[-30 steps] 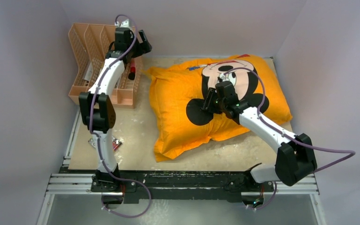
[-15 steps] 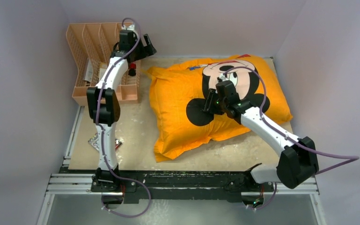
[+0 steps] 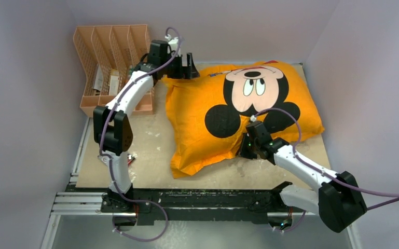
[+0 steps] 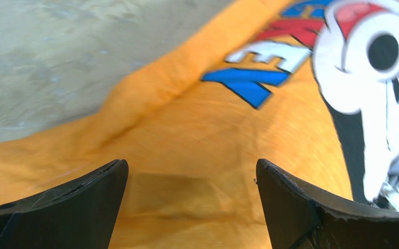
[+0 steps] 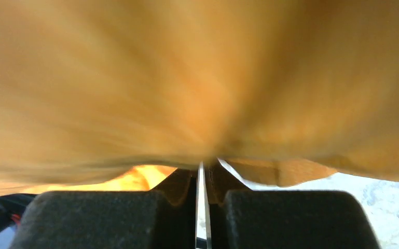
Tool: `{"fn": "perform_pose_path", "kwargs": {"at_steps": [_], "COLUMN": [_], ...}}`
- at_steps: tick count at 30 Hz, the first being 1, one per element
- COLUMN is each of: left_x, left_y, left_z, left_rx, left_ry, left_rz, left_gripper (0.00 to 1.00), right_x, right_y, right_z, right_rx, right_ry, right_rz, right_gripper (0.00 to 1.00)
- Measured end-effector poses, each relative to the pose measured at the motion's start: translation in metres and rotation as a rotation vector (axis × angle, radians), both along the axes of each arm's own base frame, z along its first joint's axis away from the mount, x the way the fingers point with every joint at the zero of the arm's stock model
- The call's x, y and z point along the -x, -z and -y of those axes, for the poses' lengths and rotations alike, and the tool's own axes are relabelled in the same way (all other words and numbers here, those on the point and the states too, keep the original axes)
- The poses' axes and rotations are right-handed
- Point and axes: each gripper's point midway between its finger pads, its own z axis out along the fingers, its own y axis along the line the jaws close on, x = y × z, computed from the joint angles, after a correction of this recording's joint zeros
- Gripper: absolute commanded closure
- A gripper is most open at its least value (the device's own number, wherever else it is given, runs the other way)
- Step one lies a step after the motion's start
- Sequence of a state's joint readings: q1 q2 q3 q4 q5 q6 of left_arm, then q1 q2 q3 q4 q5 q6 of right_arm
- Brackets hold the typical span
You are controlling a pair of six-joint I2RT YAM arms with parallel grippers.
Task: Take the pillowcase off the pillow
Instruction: Turn over the pillow at the center of the board.
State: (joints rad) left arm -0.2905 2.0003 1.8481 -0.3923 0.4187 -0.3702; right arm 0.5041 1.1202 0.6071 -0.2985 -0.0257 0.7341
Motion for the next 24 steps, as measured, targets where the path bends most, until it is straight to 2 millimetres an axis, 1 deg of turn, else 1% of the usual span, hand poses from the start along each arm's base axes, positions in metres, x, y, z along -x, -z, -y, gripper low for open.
{"fn": "perform_pose_path", "kwargs": {"at_steps": [1,2,3,4,5,6,7,8,9,10,11,13,14,15,16,17,18,19,21,24], "left_x": [0.007,0.017,0.021,0.029,0.038,0.047,0.054,0.058,0.063,0.065,0.067,0.070,0.072,0.073,0.076,0.077,0.079,0.081,0.087,0.103], "left_y": [-0.003,-0.003,-0.003,0.001,0.006,0.013,0.020,0.026,0.034,0.039,0.043,0.047,0.047,0.045,0.042,0.039,0.036,0.031,0.022,0.009], "left_z": [0.009,0.019,0.025,0.033,0.040,0.047,0.051,0.053,0.055,0.056,0.055,0.053,0.052,0.051,0.049,0.048,0.047,0.046,0.047,0.050], "left_rx": [-0.008,-0.020,-0.024,-0.033,-0.042,-0.050,-0.059,-0.067,-0.074,-0.078,-0.082,-0.097,-0.103,-0.110,-0.114,-0.118,-0.122,-0.121,-0.114,-0.115], "left_ry": [0.042,0.094,0.115,0.153,0.193,0.230,0.257,0.271,0.287,0.291,0.292,0.277,0.265,0.252,0.242,0.233,0.225,0.222,0.224,0.237], "left_rz": [0.009,0.007,0.004,-0.009,-0.022,-0.041,-0.053,-0.061,-0.071,-0.077,-0.076,-0.067,-0.061,-0.055,-0.050,-0.044,-0.037,-0.032,-0.027,-0.018], "left_gripper": [0.07,0.06,0.07,0.14,0.25,0.38,0.59,0.84,1.00,1.00,1.00,1.00,1.00,1.00,1.00,1.00,1.00,1.00,1.00,1.00], "right_x": [0.010,0.017,0.021,0.021,0.021,0.020,0.020,0.018,0.015,0.006,0.003,-0.011,-0.017,-0.024,-0.030,-0.036,-0.042,-0.047,-0.056,-0.069], "right_y": [0.012,0.019,0.022,0.022,0.020,0.017,0.011,0.003,-0.008,-0.032,-0.040,-0.084,-0.104,-0.128,-0.149,-0.166,-0.178,-0.184,-0.185,-0.167], "right_z": [0.005,0.009,0.011,0.012,0.012,0.012,0.012,0.011,0.010,0.007,0.006,0.003,0.002,0.003,0.004,0.006,0.009,0.011,0.015,0.014], "right_rx": [0.015,0.027,0.037,0.041,0.042,0.043,0.045,0.044,0.038,0.025,0.016,-0.012,-0.021,-0.031,-0.037,-0.034,-0.027,-0.013,0.026,0.088], "right_ry": [0.005,0.009,0.012,0.015,0.016,0.016,0.016,0.017,0.016,0.010,0.012,0.011,0.012,0.016,0.026,0.040,0.056,0.073,0.101,0.114], "right_rz": [-0.037,-0.061,-0.078,-0.081,-0.082,-0.083,-0.083,-0.077,-0.061,-0.013,0.006,0.114,0.167,0.229,0.286,0.332,0.367,0.383,0.378,0.314], "right_gripper": [0.93,0.93,0.93,0.92,0.91,0.87,0.79,0.67,0.46,0.35,0.26,0.14,0.09,0.05,0.04,0.02,0.02,0.02,0.02,0.01]}}
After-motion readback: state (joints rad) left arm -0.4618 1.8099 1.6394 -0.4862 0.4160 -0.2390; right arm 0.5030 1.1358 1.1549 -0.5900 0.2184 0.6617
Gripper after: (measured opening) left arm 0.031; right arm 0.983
